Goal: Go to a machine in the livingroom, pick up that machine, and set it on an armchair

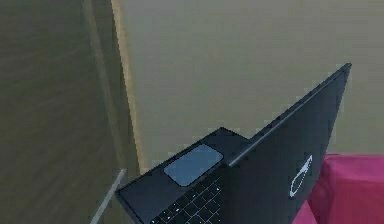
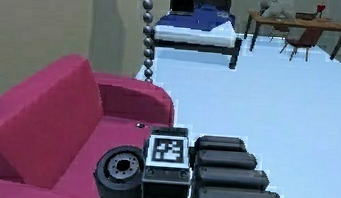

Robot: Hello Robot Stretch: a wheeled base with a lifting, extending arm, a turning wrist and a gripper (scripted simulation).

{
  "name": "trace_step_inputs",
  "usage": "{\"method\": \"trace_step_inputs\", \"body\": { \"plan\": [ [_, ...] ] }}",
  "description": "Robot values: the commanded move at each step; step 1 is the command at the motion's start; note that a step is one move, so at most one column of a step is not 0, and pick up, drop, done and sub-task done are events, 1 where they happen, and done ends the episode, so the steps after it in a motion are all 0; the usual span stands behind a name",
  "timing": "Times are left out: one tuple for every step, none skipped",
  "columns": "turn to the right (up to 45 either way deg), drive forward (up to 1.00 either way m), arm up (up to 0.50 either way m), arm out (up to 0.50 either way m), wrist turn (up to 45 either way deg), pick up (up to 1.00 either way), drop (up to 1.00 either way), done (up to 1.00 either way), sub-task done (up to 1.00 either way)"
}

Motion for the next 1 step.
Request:
{"method": "trace_step_inputs", "body": {
  "plan": [
    [0.0,0.35,0.0,0.0,0.0,0.0,0.0,0.0,0.0]
  ]
}}
